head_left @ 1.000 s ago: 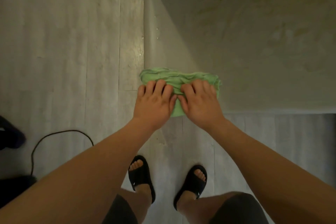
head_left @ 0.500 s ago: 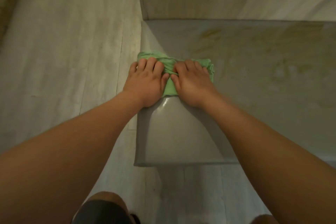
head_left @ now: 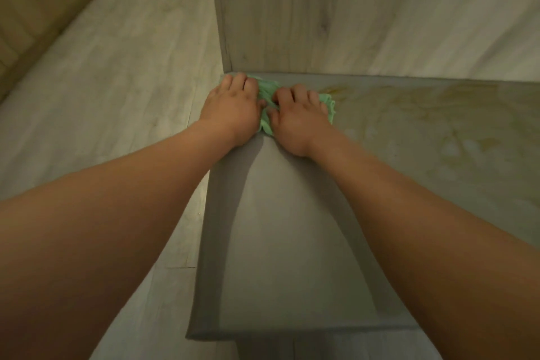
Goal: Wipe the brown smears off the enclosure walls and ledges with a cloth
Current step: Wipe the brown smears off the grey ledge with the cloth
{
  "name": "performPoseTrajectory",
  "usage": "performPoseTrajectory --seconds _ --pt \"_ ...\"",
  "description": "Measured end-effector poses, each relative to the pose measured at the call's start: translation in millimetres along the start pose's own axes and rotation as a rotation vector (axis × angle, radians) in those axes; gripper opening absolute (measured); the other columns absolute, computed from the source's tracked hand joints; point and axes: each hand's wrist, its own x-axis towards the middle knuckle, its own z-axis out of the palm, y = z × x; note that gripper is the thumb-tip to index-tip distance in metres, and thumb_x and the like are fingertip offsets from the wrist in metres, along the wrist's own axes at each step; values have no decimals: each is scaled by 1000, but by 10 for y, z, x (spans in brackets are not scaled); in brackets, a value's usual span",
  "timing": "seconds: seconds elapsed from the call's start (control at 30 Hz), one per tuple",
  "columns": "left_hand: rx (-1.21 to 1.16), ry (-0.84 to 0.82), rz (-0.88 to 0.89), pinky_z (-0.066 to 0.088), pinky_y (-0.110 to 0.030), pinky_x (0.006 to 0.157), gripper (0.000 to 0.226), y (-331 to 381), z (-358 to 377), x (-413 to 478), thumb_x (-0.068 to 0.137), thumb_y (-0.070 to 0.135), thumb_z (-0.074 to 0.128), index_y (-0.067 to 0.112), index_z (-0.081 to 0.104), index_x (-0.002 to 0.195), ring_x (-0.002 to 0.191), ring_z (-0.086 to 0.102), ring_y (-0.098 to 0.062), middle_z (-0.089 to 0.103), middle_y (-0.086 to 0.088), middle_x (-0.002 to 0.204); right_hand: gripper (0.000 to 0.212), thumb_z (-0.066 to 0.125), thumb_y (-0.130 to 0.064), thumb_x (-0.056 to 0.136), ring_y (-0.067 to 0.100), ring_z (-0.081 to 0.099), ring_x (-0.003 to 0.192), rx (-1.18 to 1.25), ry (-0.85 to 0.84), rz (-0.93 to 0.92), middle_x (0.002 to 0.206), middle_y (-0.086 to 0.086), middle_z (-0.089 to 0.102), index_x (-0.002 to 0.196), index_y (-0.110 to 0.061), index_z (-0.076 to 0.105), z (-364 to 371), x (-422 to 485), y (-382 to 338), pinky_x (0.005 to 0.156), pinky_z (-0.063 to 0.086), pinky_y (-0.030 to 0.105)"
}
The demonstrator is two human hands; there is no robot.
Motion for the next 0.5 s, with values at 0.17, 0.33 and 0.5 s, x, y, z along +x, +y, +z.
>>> performPoseTrajectory --seconds 0.17,0.33,0.5 --pt "-143 -142 62 16 -33 126 58 -101 -1 2 111 36 34 7 29 160 154 24 -29 25 -13 166 52 33 -48 108 27 28 145 -26 5 -79 157 4 32 156 -28 35 21 -206 97 116 21 45" --pt "16 -216 149 9 -35 128 59 -12 53 469 113 35 26 6 17 163 157 16 -27 18 -15 170 57 27 -47 109 24 18 152 -12 -96 -42 164 3 21 162 -26 23 -49 112 171 121 13 46" --pt "96 -280 132 9 -43 129 61 415 133 632 110 47 20 23 11 166 159 9 -25 9 0 173 66 20 -54 108 28 6 159 -88 -191 43 173 5 3 166 -25 8 -211 243 806 129 6 46"
